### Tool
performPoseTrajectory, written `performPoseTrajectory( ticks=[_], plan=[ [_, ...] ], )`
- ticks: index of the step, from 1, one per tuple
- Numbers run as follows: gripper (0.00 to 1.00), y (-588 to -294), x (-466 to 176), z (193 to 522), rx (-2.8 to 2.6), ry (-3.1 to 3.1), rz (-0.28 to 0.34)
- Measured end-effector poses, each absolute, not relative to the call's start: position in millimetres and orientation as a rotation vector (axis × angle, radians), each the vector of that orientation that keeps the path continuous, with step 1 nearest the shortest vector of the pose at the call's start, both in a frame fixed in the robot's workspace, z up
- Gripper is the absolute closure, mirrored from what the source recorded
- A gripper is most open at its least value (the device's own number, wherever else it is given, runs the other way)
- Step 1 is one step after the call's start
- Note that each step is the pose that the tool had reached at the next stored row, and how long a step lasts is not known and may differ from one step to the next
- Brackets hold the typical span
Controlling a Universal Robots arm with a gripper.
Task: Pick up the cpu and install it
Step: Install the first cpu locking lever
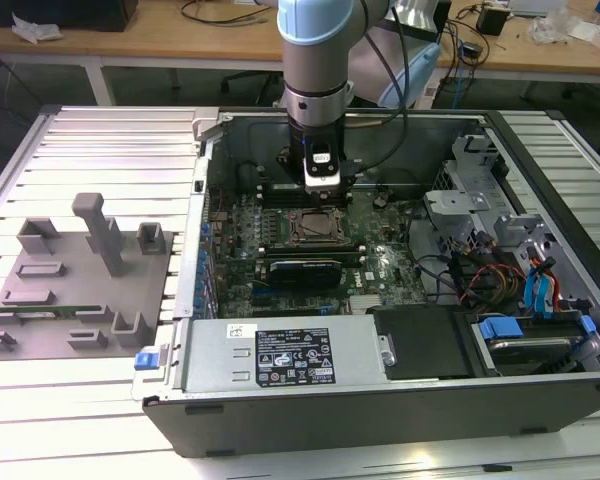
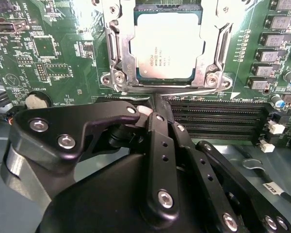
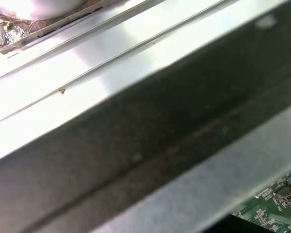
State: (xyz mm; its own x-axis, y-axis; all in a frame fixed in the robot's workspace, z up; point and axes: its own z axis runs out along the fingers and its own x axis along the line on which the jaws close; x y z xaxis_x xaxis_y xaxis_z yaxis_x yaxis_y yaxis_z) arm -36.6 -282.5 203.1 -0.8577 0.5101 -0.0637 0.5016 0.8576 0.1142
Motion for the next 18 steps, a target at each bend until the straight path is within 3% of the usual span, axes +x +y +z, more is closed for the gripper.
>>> performPoseTrajectory(
  ticks=[18],
  plan=[
    [0.89, -281.4, -36.5, 204.2, 0.799, 2.935, 0.110]
  ],
)
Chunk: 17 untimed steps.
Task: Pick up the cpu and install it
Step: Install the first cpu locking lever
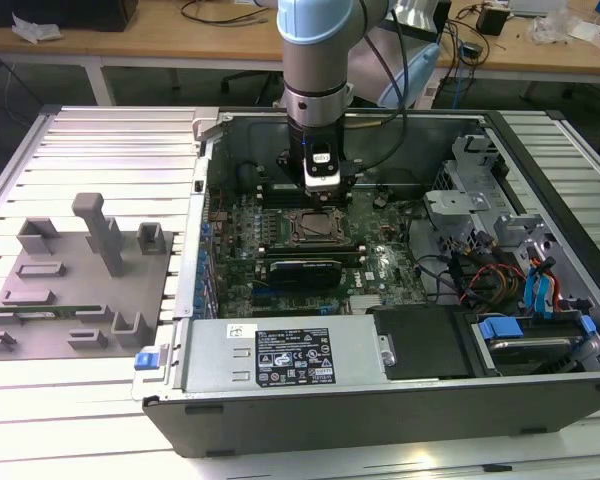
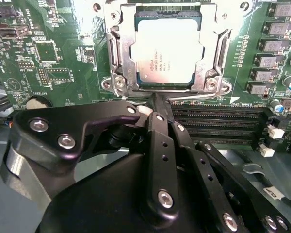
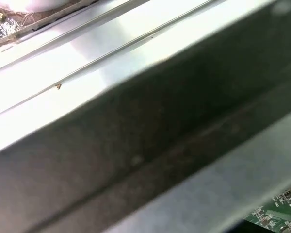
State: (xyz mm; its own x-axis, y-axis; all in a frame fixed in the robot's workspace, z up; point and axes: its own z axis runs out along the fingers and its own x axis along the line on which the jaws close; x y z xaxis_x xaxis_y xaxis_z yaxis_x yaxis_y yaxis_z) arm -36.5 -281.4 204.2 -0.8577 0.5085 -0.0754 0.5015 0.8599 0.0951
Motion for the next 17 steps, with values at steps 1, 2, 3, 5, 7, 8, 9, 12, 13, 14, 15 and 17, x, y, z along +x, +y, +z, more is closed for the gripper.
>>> performPoseTrajectory(
  ticks=[1, 2, 3, 5, 7, 8, 9, 12, 13, 14, 15, 17],
  plan=[
    [0.89, -281.0, -36.6, 206.4, 0.799, 2.935, 0.109],
    [0.89, -280.8, -36.6, 207.3, 0.799, 2.935, 0.109],
    [0.89, -280.5, -36.6, 207.9, 0.799, 2.935, 0.109],
    [0.89, -279.2, -36.6, 208.3, 0.799, 2.935, 0.109],
    [0.89, -277.9, -36.6, 208.3, 0.799, 2.935, 0.109],
    [0.89, -277.8, -36.6, 208.3, 0.799, 2.935, 0.109],
    [0.89, -277.8, -36.6, 208.3, 0.799, 2.935, 0.109],
    [0.89, -277.7, -36.6, 208.1, 0.799, 2.935, 0.108],
    [0.89, -277.7, -36.6, 207.8, 0.799, 2.934, 0.108],
    [0.89, -277.7, -36.6, 207.3, 0.798, 2.934, 0.108],
    [0.89, -277.7, -36.6, 207.0, 0.798, 2.934, 0.107],
    [0.89, -277.7, -36.6, 206.2, 0.798, 2.933, 0.107]
  ],
)
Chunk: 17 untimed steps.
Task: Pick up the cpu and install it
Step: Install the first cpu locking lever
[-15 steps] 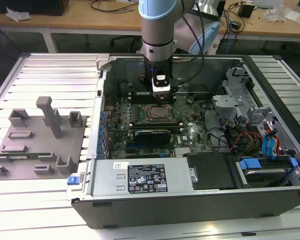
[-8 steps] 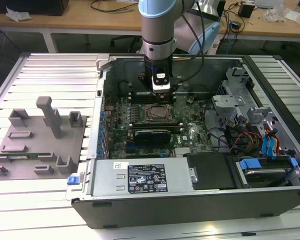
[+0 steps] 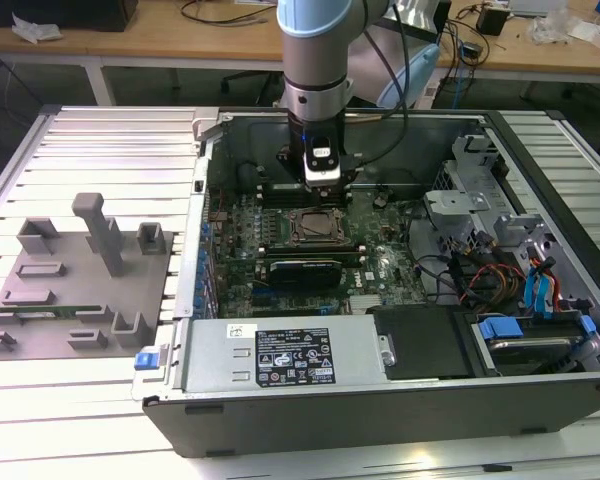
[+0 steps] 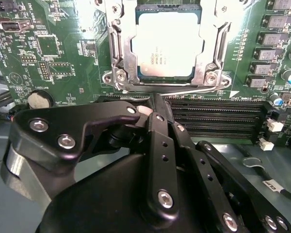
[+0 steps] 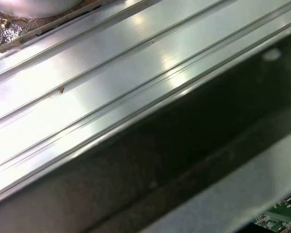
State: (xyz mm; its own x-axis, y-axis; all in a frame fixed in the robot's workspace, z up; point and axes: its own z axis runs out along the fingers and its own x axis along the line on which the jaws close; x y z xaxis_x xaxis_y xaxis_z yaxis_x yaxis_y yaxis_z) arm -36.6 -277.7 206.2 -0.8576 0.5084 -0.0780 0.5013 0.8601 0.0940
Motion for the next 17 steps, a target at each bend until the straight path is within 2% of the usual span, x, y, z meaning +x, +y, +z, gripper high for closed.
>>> performPoseTrajectory(
  ticks=[17],
  plan=[
    [0.89, -277.7, -36.6, 205.3, 0.796, 2.927, 0.098]
  ],
)
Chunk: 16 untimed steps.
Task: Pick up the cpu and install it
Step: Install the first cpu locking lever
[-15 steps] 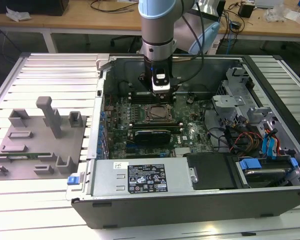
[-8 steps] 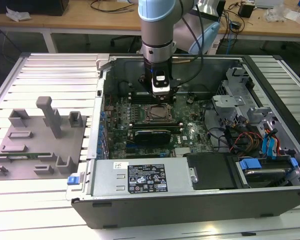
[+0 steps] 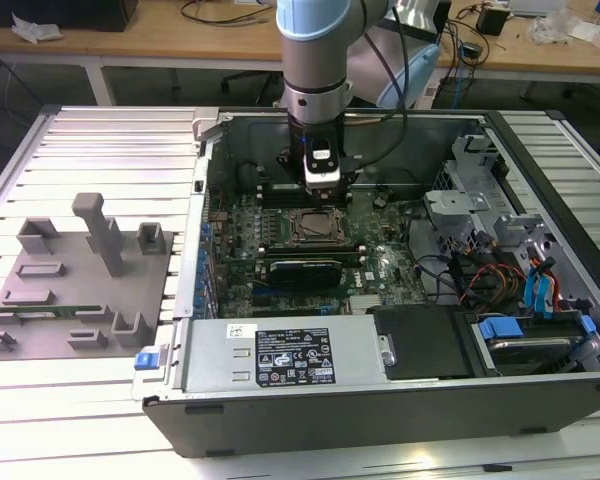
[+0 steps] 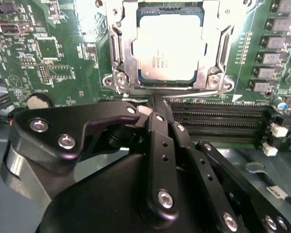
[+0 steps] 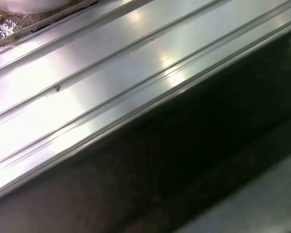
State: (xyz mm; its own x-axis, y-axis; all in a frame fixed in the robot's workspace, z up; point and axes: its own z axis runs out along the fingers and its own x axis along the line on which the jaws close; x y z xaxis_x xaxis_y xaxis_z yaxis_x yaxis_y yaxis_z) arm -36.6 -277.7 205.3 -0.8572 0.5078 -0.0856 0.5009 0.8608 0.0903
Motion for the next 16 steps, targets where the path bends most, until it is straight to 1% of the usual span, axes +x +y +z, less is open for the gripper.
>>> performPoseTrajectory(
  ticks=[9, 16],
  plan=[
    [0.89, -275.5, -38.0, 210.0, 0.795, 2.925, 0.097],
    [0.89, -275.3, -38.6, 207.6, 0.793, 2.922, 0.081]
  ],
)
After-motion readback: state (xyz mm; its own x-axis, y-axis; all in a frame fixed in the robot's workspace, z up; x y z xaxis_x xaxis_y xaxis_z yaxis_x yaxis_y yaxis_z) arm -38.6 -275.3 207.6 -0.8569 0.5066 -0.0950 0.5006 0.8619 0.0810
